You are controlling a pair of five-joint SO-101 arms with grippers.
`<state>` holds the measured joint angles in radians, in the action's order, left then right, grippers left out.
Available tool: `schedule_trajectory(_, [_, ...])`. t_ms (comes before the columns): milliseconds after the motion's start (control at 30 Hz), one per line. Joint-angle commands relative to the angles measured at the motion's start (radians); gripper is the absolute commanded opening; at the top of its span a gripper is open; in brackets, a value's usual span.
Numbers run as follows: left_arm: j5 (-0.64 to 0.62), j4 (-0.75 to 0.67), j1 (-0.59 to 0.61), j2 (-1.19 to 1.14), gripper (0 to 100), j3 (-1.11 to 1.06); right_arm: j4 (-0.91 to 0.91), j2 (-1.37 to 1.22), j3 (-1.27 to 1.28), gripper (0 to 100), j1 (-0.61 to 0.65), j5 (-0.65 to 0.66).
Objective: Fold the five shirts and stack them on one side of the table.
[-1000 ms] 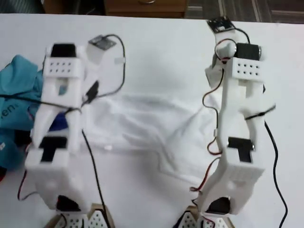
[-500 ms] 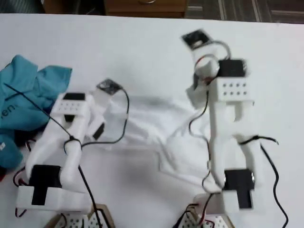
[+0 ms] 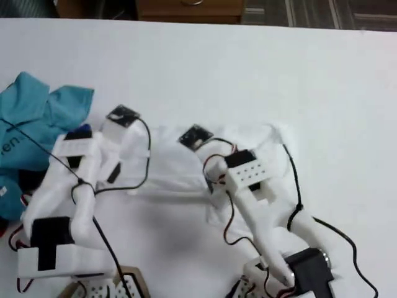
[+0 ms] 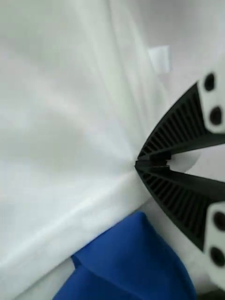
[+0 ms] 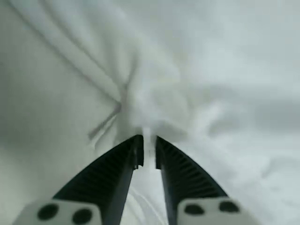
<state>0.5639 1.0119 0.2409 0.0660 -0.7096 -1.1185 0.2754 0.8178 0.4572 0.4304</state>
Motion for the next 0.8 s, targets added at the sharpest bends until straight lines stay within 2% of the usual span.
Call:
schedule_trajectory(0, [-0.005,0.029,-0.041,0.044,3,0.004,-0.028,0.048,0.002,16.5,-0.002,0.000])
schedule_trajectory(167, [-0.063,0.055,-0.094,0.046,3,0.022,-0.107,0.067,0.006,17.3,-0.085,0.002])
schedule_trajectory(300, [-0.083,0.066,-0.103,0.046,3,0.061,-0.105,0.059,0.035,17.6,-0.088,0.005])
schedule_trajectory(467, [-0.094,0.054,-0.101,0.043,3,0.064,-0.058,0.058,0.110,17.6,-0.091,0.069])
schedule_trajectory(767, [-0.095,-0.066,-0.101,0.037,3,-0.007,-0.036,0.061,0.170,16.6,-0.097,0.074])
